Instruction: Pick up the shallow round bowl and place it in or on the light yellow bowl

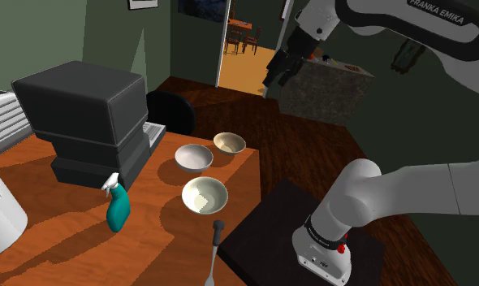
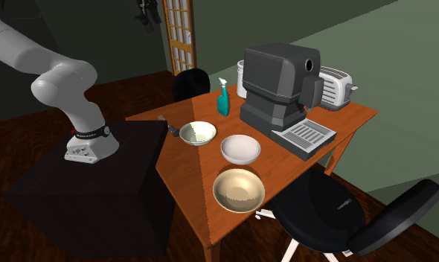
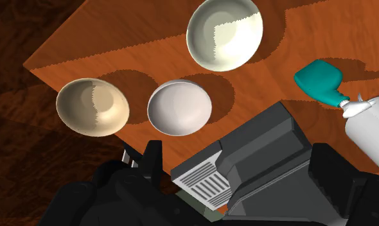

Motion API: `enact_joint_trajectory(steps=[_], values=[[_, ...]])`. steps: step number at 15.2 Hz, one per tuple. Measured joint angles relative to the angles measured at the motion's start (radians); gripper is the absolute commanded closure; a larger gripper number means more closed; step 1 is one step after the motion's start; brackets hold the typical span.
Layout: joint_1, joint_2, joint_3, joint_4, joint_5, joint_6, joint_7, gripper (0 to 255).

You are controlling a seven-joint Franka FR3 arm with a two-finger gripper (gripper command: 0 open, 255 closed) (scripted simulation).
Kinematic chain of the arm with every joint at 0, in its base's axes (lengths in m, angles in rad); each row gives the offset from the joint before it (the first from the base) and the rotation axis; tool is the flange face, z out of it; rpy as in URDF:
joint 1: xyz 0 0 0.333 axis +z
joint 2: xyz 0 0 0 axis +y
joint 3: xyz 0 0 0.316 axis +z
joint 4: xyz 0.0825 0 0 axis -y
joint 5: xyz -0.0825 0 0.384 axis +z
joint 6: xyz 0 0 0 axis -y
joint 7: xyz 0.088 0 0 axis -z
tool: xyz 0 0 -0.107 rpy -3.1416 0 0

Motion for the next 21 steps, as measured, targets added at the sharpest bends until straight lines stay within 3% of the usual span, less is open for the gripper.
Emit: enact_joint_trajectory(steps=[2, 8, 16, 21], values=[[0.000, 0.006, -0.003, -0.009, -0.001, 0.014, -0.004, 0], [-0.002, 0.092, -0.032, -0.108, -0.003, 0.180, -0.050, 0], [0.007, 0.308, -0.079, -0.169, 0.014, 0.434, -0.124, 0], [0.023, 0.479, -0.113, -0.148, 0.047, 0.568, -0.182, 0]])
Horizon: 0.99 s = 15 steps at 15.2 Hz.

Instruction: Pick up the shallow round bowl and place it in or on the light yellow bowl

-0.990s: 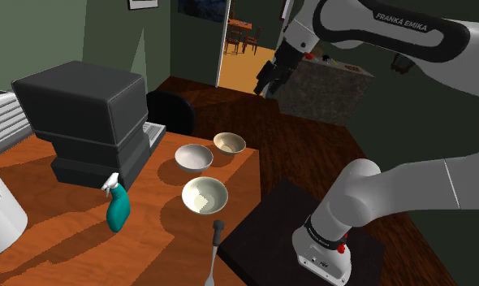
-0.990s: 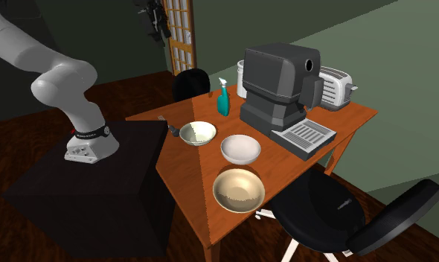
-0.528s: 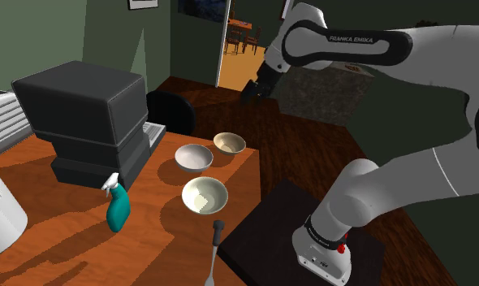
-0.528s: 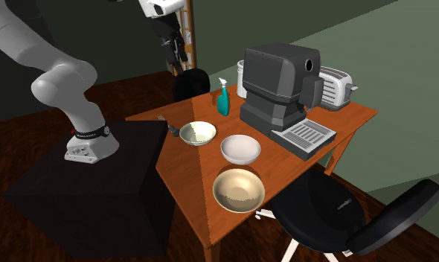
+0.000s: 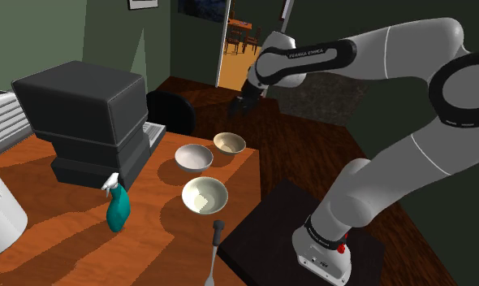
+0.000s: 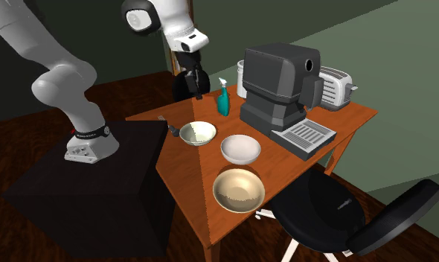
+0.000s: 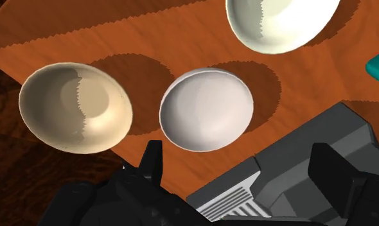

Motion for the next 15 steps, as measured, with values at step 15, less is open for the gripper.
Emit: enact_joint_trajectory(steps=[15], values=[[0.007, 0.576, -0.034, 0.213, 0.262, 0.286, -0.267, 0]])
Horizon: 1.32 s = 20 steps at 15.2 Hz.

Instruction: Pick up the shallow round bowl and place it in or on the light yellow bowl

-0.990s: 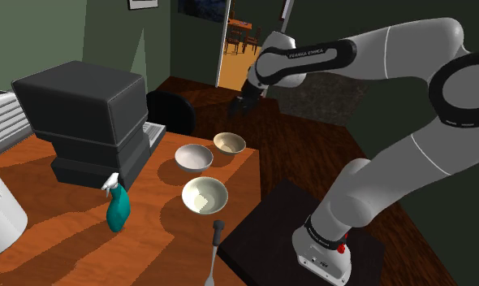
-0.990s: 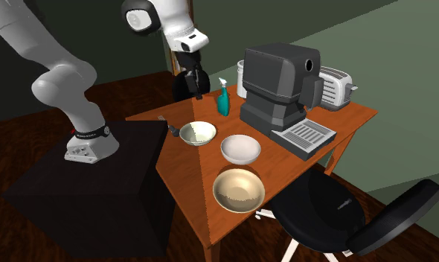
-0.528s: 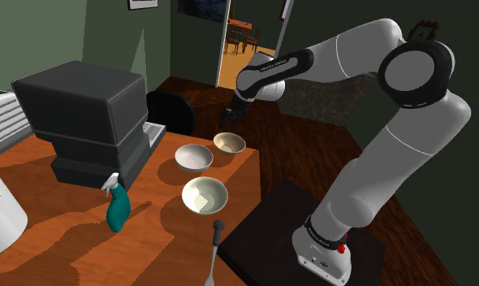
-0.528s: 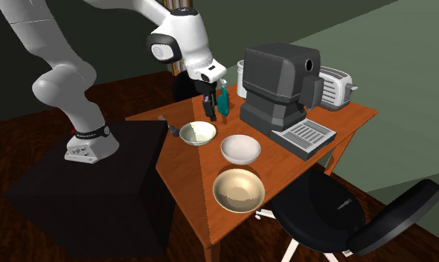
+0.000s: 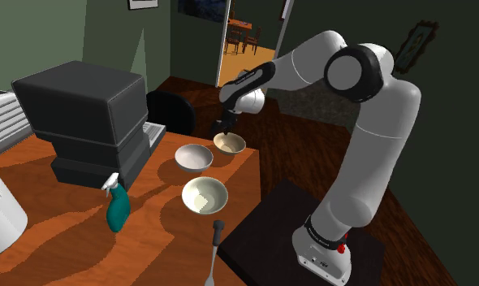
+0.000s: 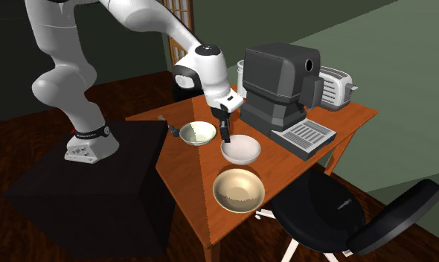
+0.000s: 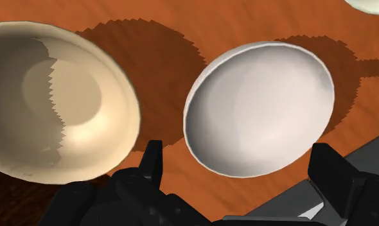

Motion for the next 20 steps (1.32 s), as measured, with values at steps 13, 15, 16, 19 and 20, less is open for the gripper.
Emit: enact_joint_trajectory(steps=[13, 15, 16, 19, 20], values=[[-0.079, 0.397, 0.076, 0.281, 0.123, 0.080, -0.113, 0], [-0.082, 0.420, 0.085, 0.296, 0.131, 0.092, -0.118, 0], [-0.081, 0.426, 0.089, 0.303, 0.133, 0.098, -0.119, 0], [-0.085, 0.434, 0.093, 0.314, 0.135, 0.103, -0.124, 0], [-0.084, 0.434, 0.092, 0.312, 0.136, 0.107, -0.123, 0]])
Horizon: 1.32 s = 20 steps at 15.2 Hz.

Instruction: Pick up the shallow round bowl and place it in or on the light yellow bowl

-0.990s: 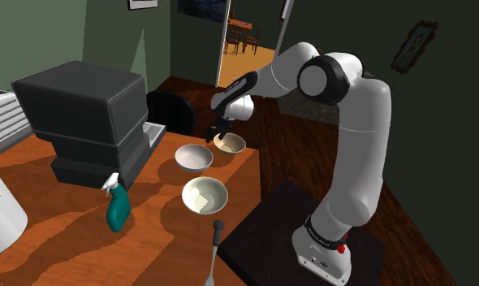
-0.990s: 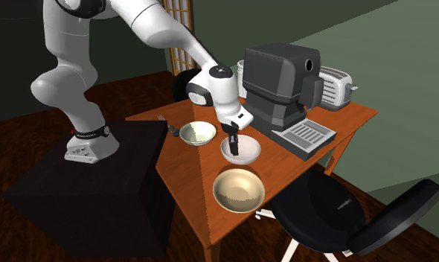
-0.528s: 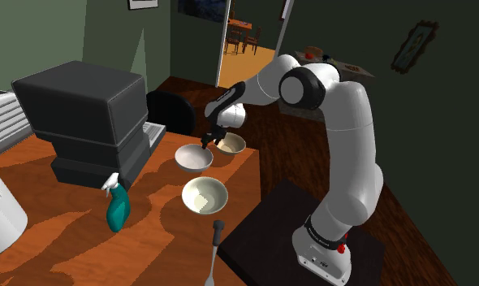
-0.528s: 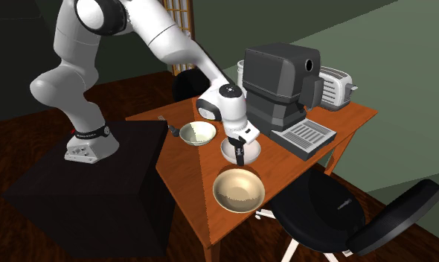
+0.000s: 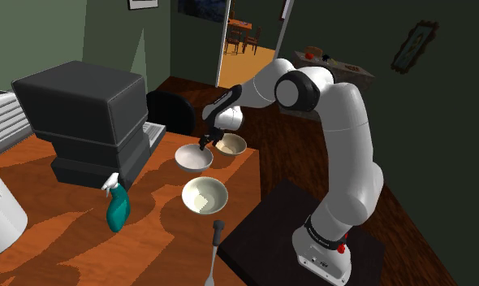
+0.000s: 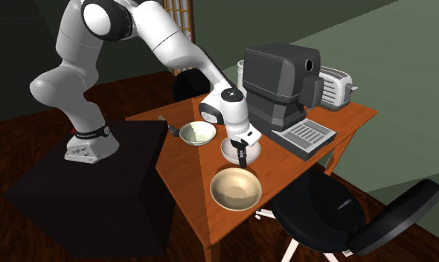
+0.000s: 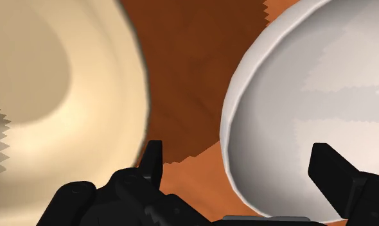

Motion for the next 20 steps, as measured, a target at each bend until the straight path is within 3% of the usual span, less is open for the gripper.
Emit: enact_joint_trajectory(steps=[2, 3, 13, 20], values=[[0.001, 0.001, -0.001, 0.003, -0.002, -0.003, 0.003, 0], [0.000, 0.001, 0.000, 0.001, -0.001, 0.000, 0.001, 255], [-0.004, 0.010, 0.000, -0.008, 0.001, -0.001, -0.002, 255], [0.017, -0.058, -0.027, -0.029, -0.027, -0.050, 0.031, 255]])
